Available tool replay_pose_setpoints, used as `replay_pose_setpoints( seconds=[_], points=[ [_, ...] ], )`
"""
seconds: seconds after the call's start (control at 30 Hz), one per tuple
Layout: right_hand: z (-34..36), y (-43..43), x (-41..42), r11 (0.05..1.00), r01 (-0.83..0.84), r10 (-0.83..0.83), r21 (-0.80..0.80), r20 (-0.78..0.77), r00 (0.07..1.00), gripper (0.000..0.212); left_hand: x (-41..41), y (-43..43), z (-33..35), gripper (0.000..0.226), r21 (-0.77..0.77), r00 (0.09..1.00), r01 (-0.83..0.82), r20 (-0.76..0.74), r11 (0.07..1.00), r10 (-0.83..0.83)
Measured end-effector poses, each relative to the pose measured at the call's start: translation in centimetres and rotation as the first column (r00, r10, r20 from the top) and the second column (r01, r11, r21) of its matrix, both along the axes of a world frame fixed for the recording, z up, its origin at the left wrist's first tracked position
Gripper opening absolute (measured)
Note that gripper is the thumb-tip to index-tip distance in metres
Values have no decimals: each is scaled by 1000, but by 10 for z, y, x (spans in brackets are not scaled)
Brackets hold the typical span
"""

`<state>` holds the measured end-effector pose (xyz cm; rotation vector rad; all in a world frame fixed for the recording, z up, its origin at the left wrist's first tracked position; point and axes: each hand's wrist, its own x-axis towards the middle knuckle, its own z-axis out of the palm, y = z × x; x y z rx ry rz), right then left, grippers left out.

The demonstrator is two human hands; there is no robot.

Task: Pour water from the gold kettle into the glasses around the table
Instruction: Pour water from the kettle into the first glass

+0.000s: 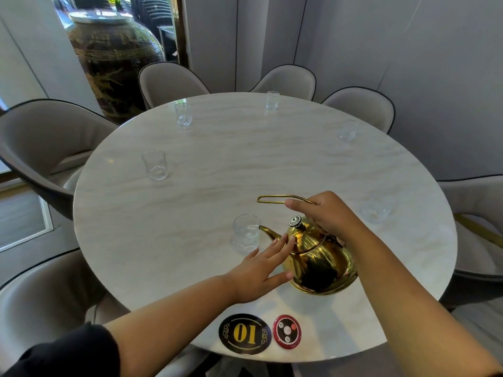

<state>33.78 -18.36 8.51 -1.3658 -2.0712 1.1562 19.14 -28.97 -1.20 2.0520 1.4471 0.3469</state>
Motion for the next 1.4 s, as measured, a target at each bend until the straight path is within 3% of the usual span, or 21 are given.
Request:
replay_pose_setpoints(
  seconds=[0.43,0.67,1.03,1.4],
  points=[
    [-6,0,7,999,25,-28,-41,-89,996,52,5,0,-1,64,2,999,-24,-27,1000,24],
    [-18,-1,20,993,58,-79,-101,-216,973,49,10,0,-5,65,11,997,-48,-66,999,49],
    [-51,-9,48,967,123,-224,-223,-517,826,53,24,3,-15,64,73,990,-93,-95,993,100],
    [-55,-37,72,938,248,-346,-242,-608,715,54,42,5,-7,63,90,996,-80,47,993,76]
  ],
)
